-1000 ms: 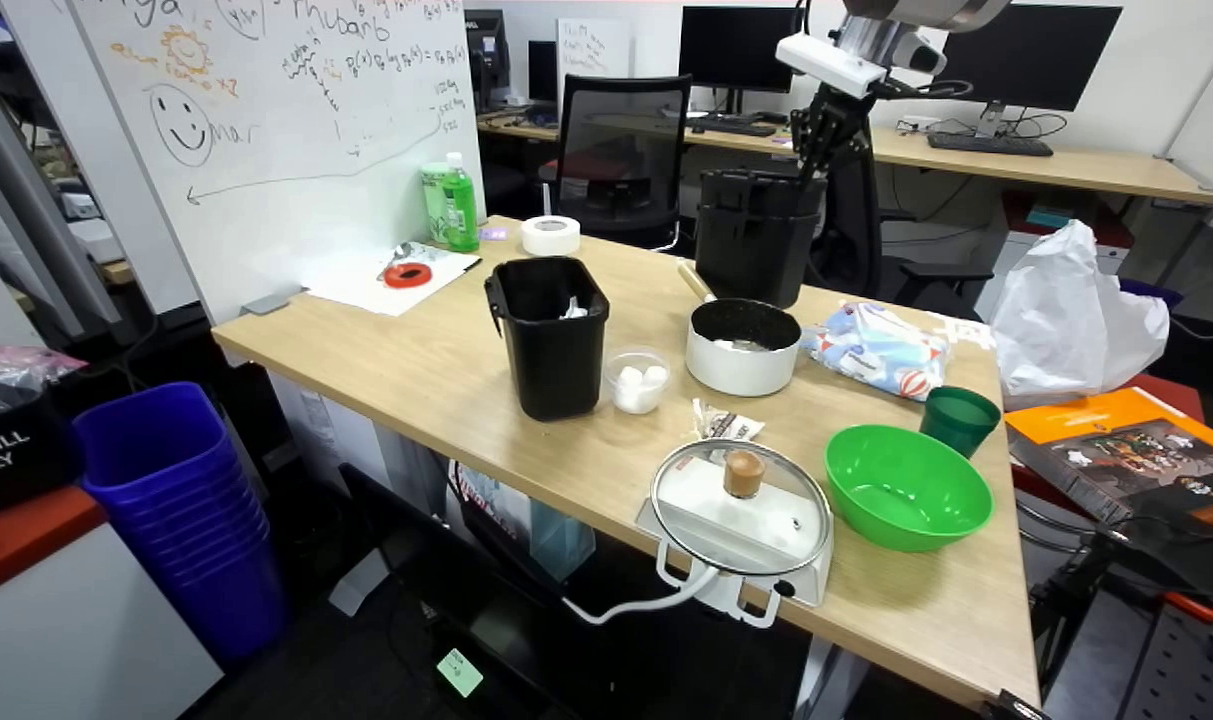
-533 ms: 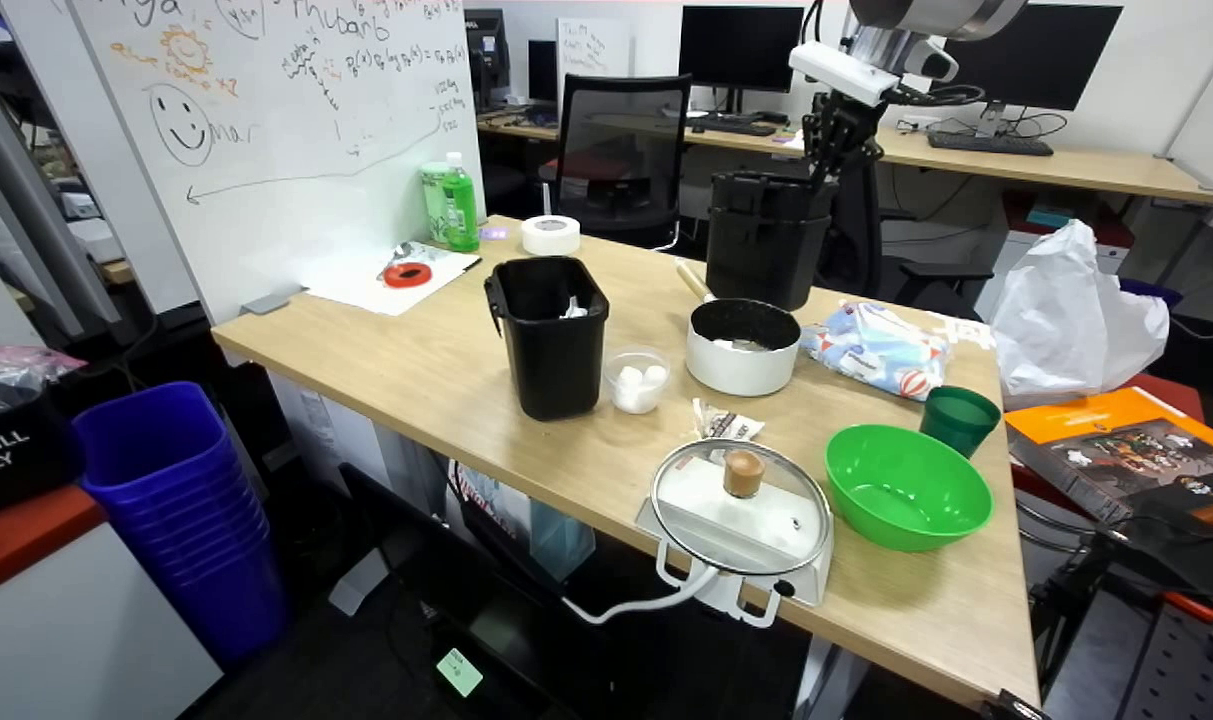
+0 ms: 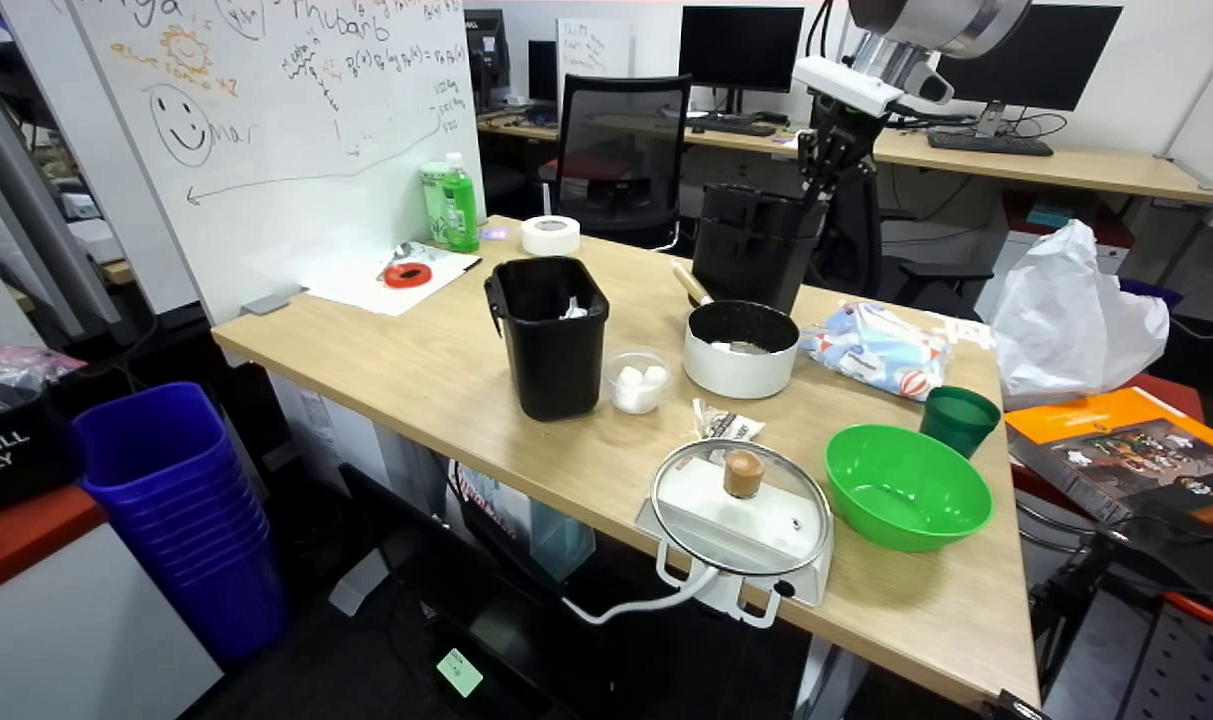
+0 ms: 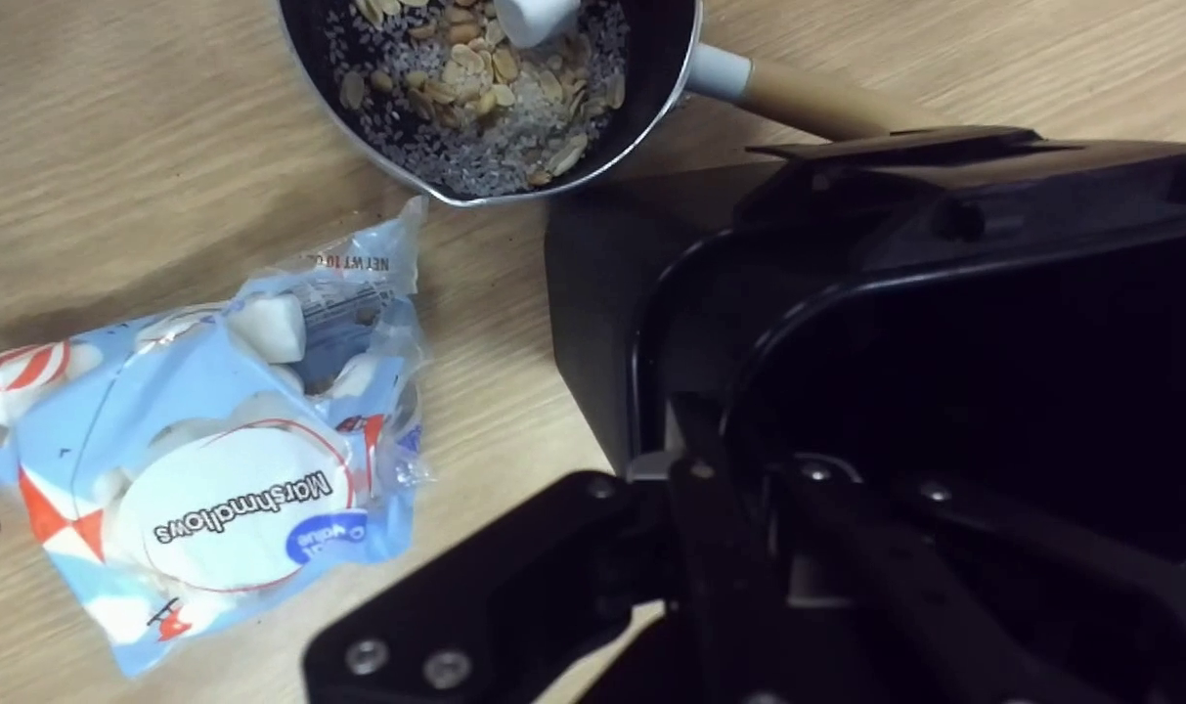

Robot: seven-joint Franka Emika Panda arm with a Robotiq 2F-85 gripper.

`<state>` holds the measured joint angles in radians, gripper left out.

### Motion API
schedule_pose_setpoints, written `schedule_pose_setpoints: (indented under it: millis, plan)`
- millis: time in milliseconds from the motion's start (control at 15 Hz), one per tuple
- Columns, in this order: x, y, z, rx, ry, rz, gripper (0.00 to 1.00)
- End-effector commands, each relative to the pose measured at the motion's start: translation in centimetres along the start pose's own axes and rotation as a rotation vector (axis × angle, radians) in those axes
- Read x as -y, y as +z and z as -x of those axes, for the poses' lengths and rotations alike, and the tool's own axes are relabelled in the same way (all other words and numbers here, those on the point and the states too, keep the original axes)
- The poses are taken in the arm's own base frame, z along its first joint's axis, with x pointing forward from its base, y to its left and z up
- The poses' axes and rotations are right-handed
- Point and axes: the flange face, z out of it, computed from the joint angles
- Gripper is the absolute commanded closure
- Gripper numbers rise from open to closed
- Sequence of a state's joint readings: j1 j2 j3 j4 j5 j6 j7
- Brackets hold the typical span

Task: Remove the black bin from the other black bin

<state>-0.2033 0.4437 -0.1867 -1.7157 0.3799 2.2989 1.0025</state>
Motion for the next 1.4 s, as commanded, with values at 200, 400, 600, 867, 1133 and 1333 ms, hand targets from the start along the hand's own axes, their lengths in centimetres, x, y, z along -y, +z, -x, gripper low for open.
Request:
schedule_pose_setpoints:
  millis: [200,400,600,867,1133,1333]
  plan:
    - [1.1,-2.4,-0.8,-0.013,-0.056,-0.072,0.98]
    - [1.6,-3.0,-0.8,0.014,-0.046,-0.090,0.98]
    - [1.8,-3.1,-1.3,-0.091,-0.062,-0.094,0.98]
    - [1.9,-3.8,-1.8,-0.158,-0.112,-0.109,0.98]
    - [2.1,-3.7,-1.3,-0.197,-0.158,-0.109,0.98]
    - [2.1,-3.7,-1.0,-0.187,-0.164,-0.113,0.98]
